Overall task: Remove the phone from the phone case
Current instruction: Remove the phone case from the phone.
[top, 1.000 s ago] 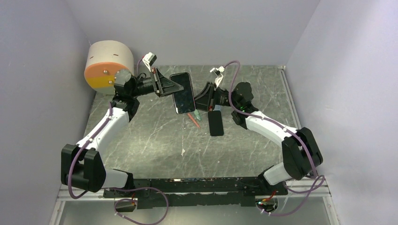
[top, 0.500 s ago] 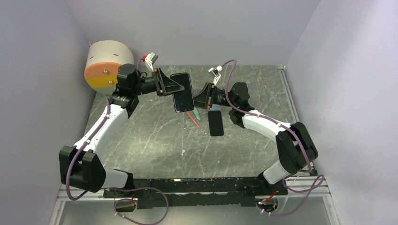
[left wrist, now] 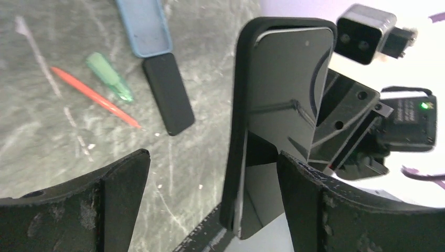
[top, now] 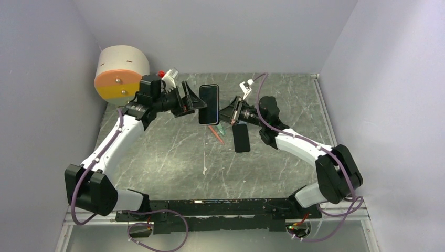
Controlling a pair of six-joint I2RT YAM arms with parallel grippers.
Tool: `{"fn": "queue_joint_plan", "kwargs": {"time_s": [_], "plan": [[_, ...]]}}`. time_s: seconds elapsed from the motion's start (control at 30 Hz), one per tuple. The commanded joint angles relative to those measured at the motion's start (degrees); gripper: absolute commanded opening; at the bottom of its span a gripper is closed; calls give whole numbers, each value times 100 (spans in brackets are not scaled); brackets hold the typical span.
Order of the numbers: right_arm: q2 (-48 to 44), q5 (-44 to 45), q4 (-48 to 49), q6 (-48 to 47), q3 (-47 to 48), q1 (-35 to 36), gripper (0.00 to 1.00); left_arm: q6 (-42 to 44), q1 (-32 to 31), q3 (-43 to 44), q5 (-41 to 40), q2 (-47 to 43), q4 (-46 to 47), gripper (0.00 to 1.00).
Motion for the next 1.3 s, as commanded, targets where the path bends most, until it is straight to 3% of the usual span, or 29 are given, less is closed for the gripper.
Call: {"fn": "queue_joint_plan", "kwargs": {"time_s": [0.0,0.3,0.53,0.97,1.27], "plan": [[-434,664,-226,-77,19,31,0,744,-91,364,-1015,-438,-563,94],[-655,1337,-1390,-67,208,38,0,2668,-1655,711,-3497,-887,-1172,94],[-776,1663,-1838,-10,257,42,0,3447,-2754,886,-4842,-645,-1122,94],[-754,1786,-1935,216,318,38,0,4408,-3821,1197,-6289,171,-1101,89],[-676,1756,-1930,245,384,63,0,4730,-4022,1079,-6801,439,-952,76]]}}
